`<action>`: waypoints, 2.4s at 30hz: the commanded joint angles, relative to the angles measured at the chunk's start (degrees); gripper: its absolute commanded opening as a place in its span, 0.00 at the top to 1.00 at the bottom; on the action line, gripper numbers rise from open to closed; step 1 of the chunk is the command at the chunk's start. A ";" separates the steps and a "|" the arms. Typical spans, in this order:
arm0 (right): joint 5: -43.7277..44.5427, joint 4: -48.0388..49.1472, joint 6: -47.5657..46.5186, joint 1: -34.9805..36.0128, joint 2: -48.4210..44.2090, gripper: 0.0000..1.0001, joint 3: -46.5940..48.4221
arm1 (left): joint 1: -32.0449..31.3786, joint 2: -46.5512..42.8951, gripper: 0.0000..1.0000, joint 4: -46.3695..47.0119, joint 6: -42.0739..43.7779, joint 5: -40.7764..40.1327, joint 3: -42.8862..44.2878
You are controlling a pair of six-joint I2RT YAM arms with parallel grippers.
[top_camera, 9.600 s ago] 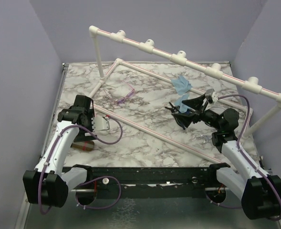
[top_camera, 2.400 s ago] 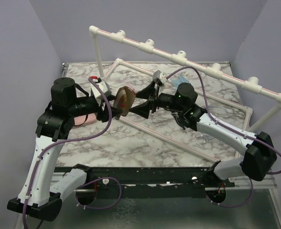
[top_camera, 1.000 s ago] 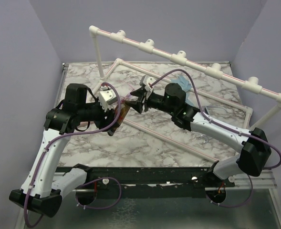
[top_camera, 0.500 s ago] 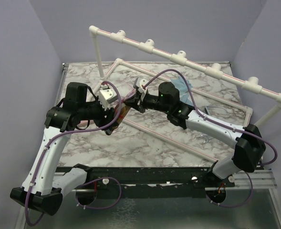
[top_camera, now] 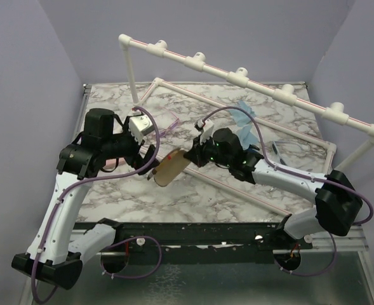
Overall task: Organize the sunglasses
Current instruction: Place the sunglasses case at the center of the board.
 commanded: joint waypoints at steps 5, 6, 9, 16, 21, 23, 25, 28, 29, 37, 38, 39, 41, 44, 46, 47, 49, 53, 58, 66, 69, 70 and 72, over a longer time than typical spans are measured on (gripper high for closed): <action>0.79 5.46 31.78 0.58 -0.61 0.99 -16.11 | -0.43 -3.32 0.01 3.20 2.46 -15.76 -7.14; 1.78 6.56 33.72 1.06 -0.93 0.99 -17.83 | -0.41 -3.75 0.01 3.72 2.62 -18.11 -8.84; 5.90 9.36 38.41 2.07 -1.89 0.99 -21.96 | -0.41 -4.46 0.01 4.05 3.74 -22.64 -12.82; 12.73 11.59 46.75 3.58 0.09 1.00 -26.60 | -0.41 -4.13 0.05 4.01 4.28 -25.91 -17.22; 12.89 13.68 49.69 3.96 4.03 1.00 -27.88 | -0.45 -2.27 0.05 4.25 7.66 -22.83 -20.40; 12.15 14.11 50.11 4.16 5.00 0.99 -28.01 | -0.42 -1.42 0.05 4.66 8.93 -21.12 -20.94; 11.91 14.45 50.41 4.43 5.50 0.96 -28.26 | -0.41 -0.70 0.05 4.97 10.05 -18.55 -20.69; 11.52 13.39 50.24 4.56 5.95 0.86 -27.88 | -0.45 0.33 0.05 5.50 11.03 -16.43 -20.37; 11.45 12.91 50.07 4.63 5.86 0.83 -27.73 | -0.52 0.89 0.05 5.43 11.35 -15.98 -20.35; 11.81 7.25 46.92 4.65 2.53 0.69 -25.84 | -0.68 3.16 0.07 9.52 11.33 -11.05 -22.33; 11.60 6.70 45.98 4.66 2.05 0.68 -25.51 | -0.72 2.77 0.07 10.49 10.74 -9.79 -22.95; 11.48 6.03 45.20 4.68 1.58 0.66 -24.97 | -0.80 2.49 0.06 11.31 10.07 -8.69 -23.48; 11.54 3.98 43.26 4.63 0.61 0.63 -23.60 | -0.86 2.32 0.07 12.12 9.28 -6.86 -24.22; 12.30 0.04 39.64 4.60 -0.82 0.58 -20.87 | -0.97 1.89 0.07 12.27 8.98 -6.26 -25.04; 13.63 -2.82 37.65 4.58 -2.04 0.55 -19.33 | -0.95 1.24 0.08 12.38 8.94 -6.73 -25.12; 14.18 -4.02 36.70 4.58 -2.62 0.54 -18.65 | -0.97 0.92 0.08 12.41 8.96 -6.81 -25.23; 15.46 -6.35 35.33 4.62 -3.99 0.51 -17.56 | -0.99 0.48 0.09 12.43 8.96 -6.88 -25.27; 19.10 -12.42 31.02 4.00 -8.07 0.44 -14.99 | -0.93 -0.01 0.11 12.43 8.19 -7.10 -24.76; 17.08 -20.94 21.94 -6.16 -14.02 0.39 -10.90 | -0.88 0.42 0.13 11.20 6.11 -9.09 -21.08; 20.29 -24.85 4.59 -22.98 -6.30 0.40 -3.80 | -0.86 0.94 0.09 6.27 5.81 -15.53 -15.31; 19.94 -23.25 0.46 -25.91 1.64 0.47 1.93 | -0.87 -3.42 0.06 9.79 4.37 -15.71 -17.97; 20.05 -22.58 -0.86 -26.59 4.51 0.48 4.00 | -0.85 -5.44 0.05 11.98 3.43 -15.67 -19.49; 21.33 -21.70 -3.56 -27.42 10.12 0.50 8.09 | -0.90 -9.38 0.03 16.48 1.18 -15.06 -23.20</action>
